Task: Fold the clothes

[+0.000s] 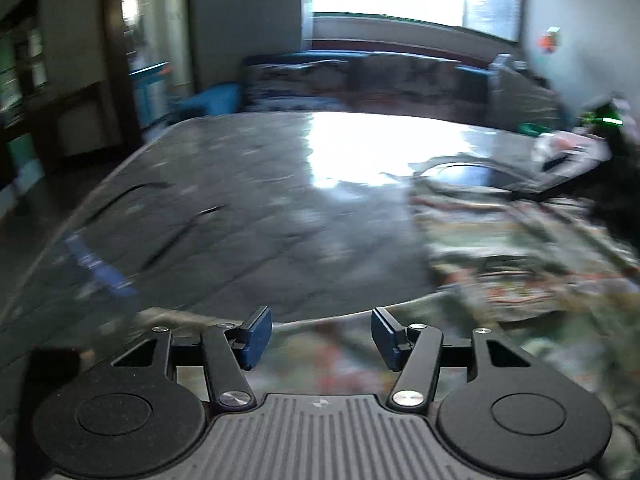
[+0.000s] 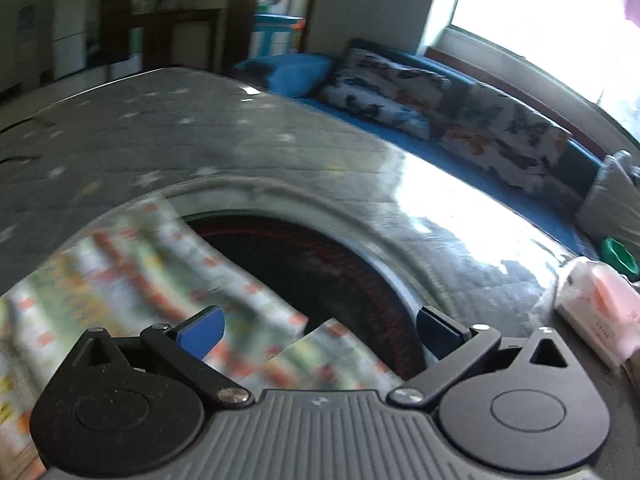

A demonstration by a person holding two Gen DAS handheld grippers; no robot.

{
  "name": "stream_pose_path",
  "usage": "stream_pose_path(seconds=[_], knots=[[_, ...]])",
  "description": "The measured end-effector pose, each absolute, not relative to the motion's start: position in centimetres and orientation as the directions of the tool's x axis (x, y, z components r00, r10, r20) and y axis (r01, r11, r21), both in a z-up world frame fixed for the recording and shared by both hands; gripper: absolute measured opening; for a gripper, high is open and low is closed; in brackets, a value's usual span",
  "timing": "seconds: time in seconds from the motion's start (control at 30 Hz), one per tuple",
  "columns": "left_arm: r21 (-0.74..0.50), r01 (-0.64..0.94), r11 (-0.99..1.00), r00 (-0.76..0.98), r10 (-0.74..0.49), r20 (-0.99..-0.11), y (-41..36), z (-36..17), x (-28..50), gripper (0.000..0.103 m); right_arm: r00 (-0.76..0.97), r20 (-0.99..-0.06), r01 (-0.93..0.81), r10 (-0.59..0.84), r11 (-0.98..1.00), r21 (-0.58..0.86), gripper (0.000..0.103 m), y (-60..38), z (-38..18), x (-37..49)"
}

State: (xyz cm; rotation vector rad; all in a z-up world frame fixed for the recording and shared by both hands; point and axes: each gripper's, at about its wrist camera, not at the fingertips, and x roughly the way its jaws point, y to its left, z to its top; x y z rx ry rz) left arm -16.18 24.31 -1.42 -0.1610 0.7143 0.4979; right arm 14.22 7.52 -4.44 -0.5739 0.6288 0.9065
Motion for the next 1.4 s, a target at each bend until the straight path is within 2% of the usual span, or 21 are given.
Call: stream_pose_path(seconds=[0.03,0.1,0.37,0.53,0.73,0.83,0.9,0.97,1.0,1.17,1.27,1.4], knots=[[0.051,-0.516,0.855,0.626,0.417,-0.659,24.7,-1.5,-16.5,0.06,0.449,-0.712,-0.862,0.54,0.471,-0.187,0.103,7.2,-4.2,13.5],[0.097,-0.567,0.818,0.586,0.483,-0.65,25.4,-1.7,-17.2,0.07,0.414,-0.718,-0.889,0.56,0.417,-0.187,0.103,6.7,-3.9,11.6],[0.13,-0.687,0.715,0.486,0.584,-0.651,27.6,-2.8,-19.7,0.074,0.266,-0.729,-0.96,0.631,0.239,-0.143,0.103,4.7,-3.0,3.7],[0.127,-0.701,0.701,0.468,0.587,-0.66,28.7,-3.4,-19.9,0.077,0.203,-0.721,-0.979,0.663,0.144,-0.143,0.103,3.6,-2.7,-1.2],[0.072,-0.685,0.725,0.501,0.54,-0.676,29.9,-3.6,-19.7,0.077,0.219,-0.698,-0.976,0.682,0.144,-0.167,0.103,2.8,-2.6,-3.9],[0.015,-0.677,0.736,0.532,0.503,-0.681,30.5,-3.6,-19.9,0.054,0.235,-0.69,-0.972,0.685,0.17,-0.161,0.103,2.6,-2.7,-4.3],[0.034,-0.663,0.747,0.538,0.508,-0.672,30.1,-3.4,-19.8,0.028,0.239,-0.688,-0.971,0.685,0.173,-0.165,0.103,2.6,-2.9,-4.7],[0.057,-0.656,0.752,0.539,0.52,-0.663,29.7,-3.2,-19.5,0.016,0.233,-0.689,-0.972,0.687,0.166,-0.163,0.103,2.6,-3.1,-5.3],[0.07,-0.654,0.753,0.537,0.528,-0.658,29.4,-3.0,-19.4,0.014,0.231,-0.688,-0.973,0.688,0.165,-0.162,0.103,2.7,-3.2,-5.6],[0.171,-0.651,0.74,0.539,0.608,-0.583,28.3,-1.6,-18.5,0.013,0.197,-0.687,-0.98,0.699,0.112,-0.167,0.103,2.6,-3.8,-8.1],[0.217,-0.642,0.735,0.531,0.631,-0.566,27.9,-1.5,-17.7,0.013,0.185,-0.681,-0.979,0.709,0.071,-0.192,0.103,1.9,-4.0,-9.8],[0.245,-0.633,0.735,0.533,0.642,-0.551,27.3,-1.6,-17.3,0.013,0.257,-0.633,-0.964,0.731,0.149,-0.219,0.103,0.6,-3.3,-9.7]])
